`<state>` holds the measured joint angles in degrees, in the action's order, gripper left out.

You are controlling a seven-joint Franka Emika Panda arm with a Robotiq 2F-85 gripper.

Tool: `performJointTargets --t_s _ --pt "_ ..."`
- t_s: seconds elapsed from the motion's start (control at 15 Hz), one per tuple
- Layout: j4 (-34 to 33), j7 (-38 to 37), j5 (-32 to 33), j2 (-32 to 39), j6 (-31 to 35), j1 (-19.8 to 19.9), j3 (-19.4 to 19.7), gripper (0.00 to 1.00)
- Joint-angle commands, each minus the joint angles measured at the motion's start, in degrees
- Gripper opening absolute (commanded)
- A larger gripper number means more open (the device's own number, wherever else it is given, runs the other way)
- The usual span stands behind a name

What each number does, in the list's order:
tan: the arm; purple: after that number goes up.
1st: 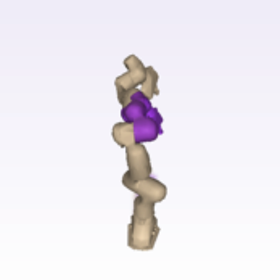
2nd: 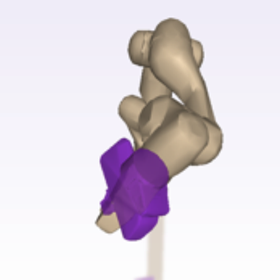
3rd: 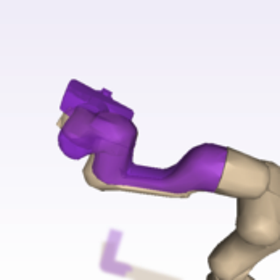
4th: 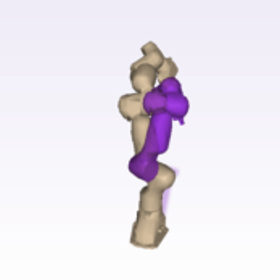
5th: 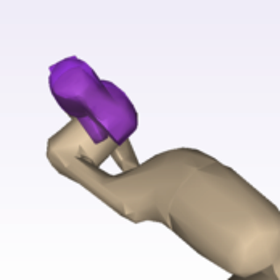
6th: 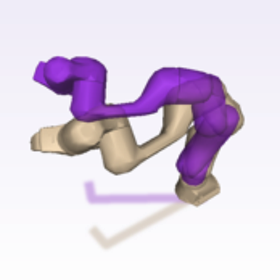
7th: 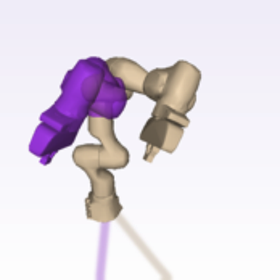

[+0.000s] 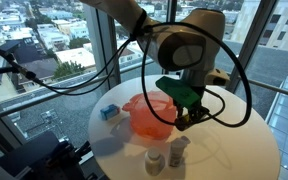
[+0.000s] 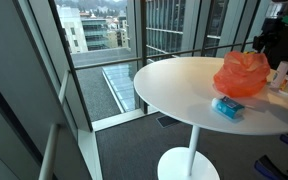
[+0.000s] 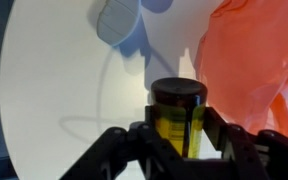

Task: Take the black bottle out of the carrier bag

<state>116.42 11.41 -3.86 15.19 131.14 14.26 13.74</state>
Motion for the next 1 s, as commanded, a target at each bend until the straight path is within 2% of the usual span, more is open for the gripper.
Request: performJointTargets --t_s 0.0,0.93 --pt "-4.47 -0.73 -1.54 4.45 -0.60 1.60 -0.97 0.27" --pt "-8.46 -0.50 -1.45 13.50 -1.13 3.50 -2.48 0.27"
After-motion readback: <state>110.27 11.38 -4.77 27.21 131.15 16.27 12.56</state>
